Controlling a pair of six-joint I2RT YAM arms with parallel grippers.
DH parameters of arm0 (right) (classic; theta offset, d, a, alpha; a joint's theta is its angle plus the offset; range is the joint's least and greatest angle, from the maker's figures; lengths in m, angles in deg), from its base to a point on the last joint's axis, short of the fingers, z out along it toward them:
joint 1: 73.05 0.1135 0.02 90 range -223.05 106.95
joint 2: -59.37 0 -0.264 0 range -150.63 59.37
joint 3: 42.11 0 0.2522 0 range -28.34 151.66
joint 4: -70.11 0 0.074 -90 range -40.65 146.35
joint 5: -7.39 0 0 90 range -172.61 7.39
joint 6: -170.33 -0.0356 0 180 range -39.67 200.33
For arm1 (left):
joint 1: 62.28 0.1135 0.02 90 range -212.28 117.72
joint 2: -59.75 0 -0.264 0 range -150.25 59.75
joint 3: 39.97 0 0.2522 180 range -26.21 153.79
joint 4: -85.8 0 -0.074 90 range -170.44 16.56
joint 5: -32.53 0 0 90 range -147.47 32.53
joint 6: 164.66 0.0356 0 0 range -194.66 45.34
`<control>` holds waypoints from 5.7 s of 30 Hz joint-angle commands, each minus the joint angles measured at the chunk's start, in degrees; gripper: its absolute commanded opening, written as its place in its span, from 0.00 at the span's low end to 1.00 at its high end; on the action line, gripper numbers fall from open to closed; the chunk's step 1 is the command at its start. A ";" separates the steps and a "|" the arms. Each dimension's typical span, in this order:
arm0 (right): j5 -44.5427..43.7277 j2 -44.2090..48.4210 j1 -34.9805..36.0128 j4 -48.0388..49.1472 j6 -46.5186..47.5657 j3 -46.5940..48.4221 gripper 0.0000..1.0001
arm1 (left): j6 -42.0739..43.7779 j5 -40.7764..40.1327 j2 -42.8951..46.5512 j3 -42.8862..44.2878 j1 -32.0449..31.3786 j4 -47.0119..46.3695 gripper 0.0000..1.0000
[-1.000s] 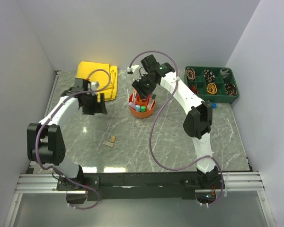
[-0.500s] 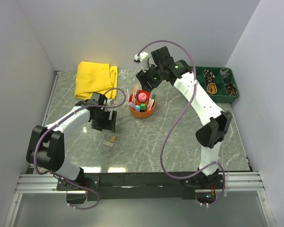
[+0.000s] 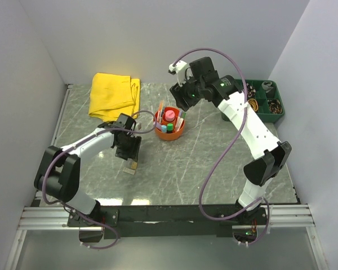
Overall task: Sort the stationery into containers
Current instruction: Pick up the stationery from the center of the board, then place the stationery in the storage box, then pick up the stationery from the center of the board.
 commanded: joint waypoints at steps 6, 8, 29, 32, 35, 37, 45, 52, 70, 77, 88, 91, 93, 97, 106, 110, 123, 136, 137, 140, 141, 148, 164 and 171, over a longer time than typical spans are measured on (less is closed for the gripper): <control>-0.29 3.26 -3.27 2.42 -1.78 2.42 0.63 | -1.10 -2.37 -4.23 -0.09 -1.94 -1.69 0.54; -0.11 3.26 -4.15 2.60 -1.96 2.86 0.63 | -0.92 -2.37 -5.46 0.26 -2.38 -1.86 0.52; -2.92 4.40 -11.09 3.74 -1.69 0.49 0.62 | 19.47 19.69 -12.32 36.98 -3.17 18.80 0.01; -3.62 4.31 -12.06 4.09 -1.52 0.22 0.62 | 19.74 22.33 -12.67 43.14 -3.61 11.00 0.01; -4.24 4.49 -12.76 4.27 -1.34 -0.04 0.62 | 17.63 23.38 -13.72 46.14 -3.87 -0.25 0.01; -4.33 4.58 -13.20 4.44 -1.34 -0.04 0.62 | 14.91 23.03 -15.99 47.89 -4.05 -6.74 0.01; -4.42 4.58 -14.08 4.62 -1.52 -0.83 0.62 | 11.47 20.14 -25.93 56.24 -4.75 -11.97 0.06; -3.98 4.14 -15.05 4.62 -1.78 -1.36 0.61 | 12.09 18.20 -32.08 59.85 -4.84 -12.94 0.06; -3.80 2.64 -15.84 4.62 -1.96 -1.36 0.61 | 10.94 15.65 -37.37 62.40 -4.84 -12.15 0.30; -3.71 2.56 -15.84 4.62 -2.04 -1.27 0.61 | 10.59 14.07 -36.84 63.19 -4.84 -12.32 0.45; -3.36 1.85 -15.93 4.53 -2.22 -0.31 0.61 | 10.24 13.10 -31.30 58.89 -4.84 -12.50 0.55; -3.27 1.85 -15.93 4.53 -2.31 -0.39 0.61 | 10.68 11.96 -31.39 58.18 -4.84 -12.50 0.53; -3.19 1.94 -15.93 4.53 -2.40 -0.65 0.61 | 11.20 11.17 -32.61 59.14 -4.84 -12.32 0.52; -3.19 2.38 -15.84 4.44 -2.40 -1.27 0.61 | 13.05 9.94 -34.46 61.08 -5.02 -12.06 0.49; -2.22 2.91 -16.37 4.27 -2.40 -3.03 0.61 | 12.88 10.02 -34.03 60.81 -5.02 -11.54 0.39; -1.08 2.99 -17.42 3.92 -3.97 -2.59 0.61 | 13.84 9.24 -25.98 60.74 -5.02 -8.65 0.41; 6.83 6.33 -18.48 1.98 -3.89 -9.18 0.61 | 71.02 20.57 0.85 22.61 -4.49 25.72 0.58; 7.27 7.74 -18.21 1.37 -2.57 -9.88 0.60 | 87.50 20.13 4.22 2.55 -4.84 15.63 0.52; 7.19 7.92 -18.13 1.37 -2.57 -10.15 0.60 | 87.32 20.04 3.60 2.29 -4.93 15.02 0.51; 7.01 8.00 -18.13 1.54 -2.57 -10.32 0.60 | 87.06 19.69 1.66 1.41 -5.02 12.99 0.49; 6.92 8.09 -18.13 1.46 -2.48 -10.32 0.60 | 87.06 19.52 1.31 1.32 -5.02 12.64 0.48; 6.75 7.65 -18.13 1.54 -2.31 -10.15 0.60 | 88.37 17.94 -0.80 0.09 -5.11 13.78 0.46; 7.01 5.54 -18.04 1.55 -2.66 -8.13 0.60 | 82.57 10.46 -4.84 -4.22 -5.19 3.67 0.48; 5.87 5.54 -18.13 1.72 -2.31 -8.21 0.60 | 81.88 10.90 -4.94 -5.19 -5.19 6.48 0.15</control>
